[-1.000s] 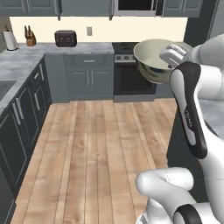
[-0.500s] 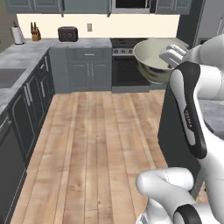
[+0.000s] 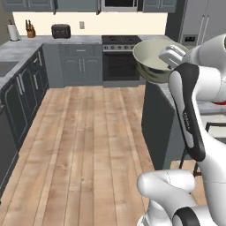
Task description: Pick up the bowls from the cabinet and place each bowl in front of a stool on the dining counter.
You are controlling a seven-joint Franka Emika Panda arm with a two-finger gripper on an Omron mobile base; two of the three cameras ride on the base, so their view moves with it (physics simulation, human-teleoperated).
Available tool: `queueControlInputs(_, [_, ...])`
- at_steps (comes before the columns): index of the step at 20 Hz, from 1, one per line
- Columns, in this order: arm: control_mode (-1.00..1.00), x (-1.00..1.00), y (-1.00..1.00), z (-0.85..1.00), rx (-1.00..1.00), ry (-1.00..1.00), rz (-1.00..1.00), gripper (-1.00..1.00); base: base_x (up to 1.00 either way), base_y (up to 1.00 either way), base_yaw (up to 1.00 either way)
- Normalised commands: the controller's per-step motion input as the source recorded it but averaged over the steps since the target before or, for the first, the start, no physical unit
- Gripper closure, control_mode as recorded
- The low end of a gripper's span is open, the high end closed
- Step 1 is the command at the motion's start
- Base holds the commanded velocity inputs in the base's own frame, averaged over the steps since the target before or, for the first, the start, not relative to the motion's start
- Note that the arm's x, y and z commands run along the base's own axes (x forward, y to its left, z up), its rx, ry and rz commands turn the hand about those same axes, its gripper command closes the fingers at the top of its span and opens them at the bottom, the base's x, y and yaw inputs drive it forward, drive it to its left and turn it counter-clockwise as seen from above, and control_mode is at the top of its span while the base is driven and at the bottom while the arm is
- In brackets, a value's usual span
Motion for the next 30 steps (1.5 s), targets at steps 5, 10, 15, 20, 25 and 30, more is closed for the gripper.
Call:
queueControlInputs(5, [1.0, 0.0, 0.0, 0.0, 0.0, 0.0, 0.0, 1.0, -0.56, -1.0, -0.01])
queueControlInputs(10, [1.0, 0.0, 0.0, 0.0, 0.0, 0.0, 0.0, 1.0, -0.17, -1.0, -0.01])
queueControlInputs(15, [1.0, 0.0, 0.0, 0.0, 0.0, 0.0, 0.0, 1.0, 0.0, -1.0, 0.0])
queueControlInputs(20, [1.0, 0.0, 0.0, 0.0, 0.0, 0.0, 0.0, 1.0, -0.05, -1.0, 0.0])
queueControlInputs(25, [1.0, 0.0, 0.0, 0.0, 0.0, 0.0, 0.0, 1.0, -0.04, -1.0, -0.01])
queueControlInputs(30, [1.0, 0.0, 0.0, 0.0, 0.0, 0.0, 0.0, 1.0, 0.0, -1.0, 0.0])
